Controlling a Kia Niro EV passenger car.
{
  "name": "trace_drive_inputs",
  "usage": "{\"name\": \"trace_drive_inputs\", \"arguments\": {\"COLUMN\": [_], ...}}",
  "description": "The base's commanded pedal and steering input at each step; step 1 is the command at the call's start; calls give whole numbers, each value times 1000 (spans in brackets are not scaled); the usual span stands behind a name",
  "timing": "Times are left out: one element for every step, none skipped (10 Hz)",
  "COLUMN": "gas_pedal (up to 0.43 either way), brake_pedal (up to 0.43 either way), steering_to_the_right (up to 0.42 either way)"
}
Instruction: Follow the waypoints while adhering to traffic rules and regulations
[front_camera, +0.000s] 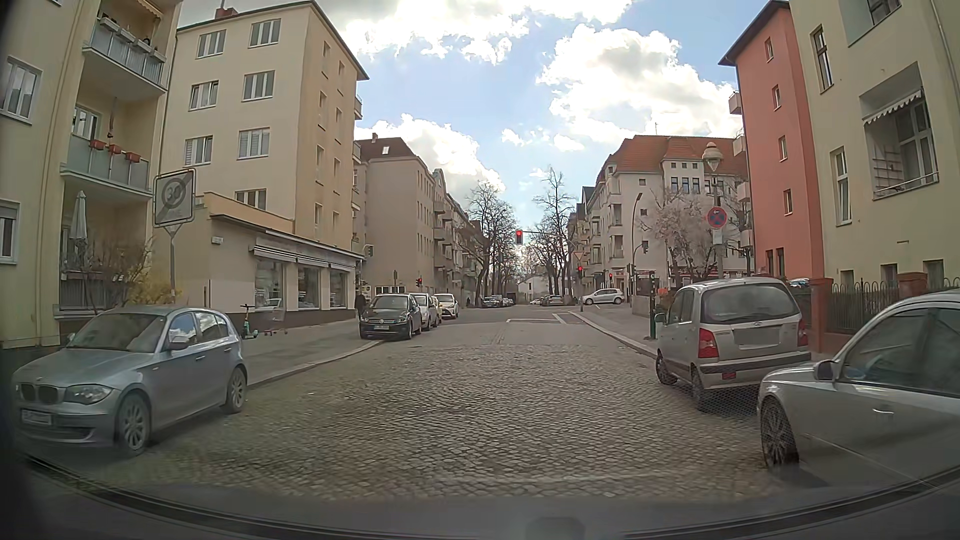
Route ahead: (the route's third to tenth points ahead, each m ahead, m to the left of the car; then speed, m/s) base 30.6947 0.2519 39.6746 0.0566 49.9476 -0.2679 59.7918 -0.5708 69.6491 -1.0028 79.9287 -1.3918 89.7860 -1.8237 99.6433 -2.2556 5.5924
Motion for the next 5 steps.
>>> {"name": "trace_drive_inputs", "arguments": {"gas_pedal": [67,67,59,8,8], "brake_pedal": [30,30,30,30,30], "steering_to_the_right": [12,21,16,2,-1]}}
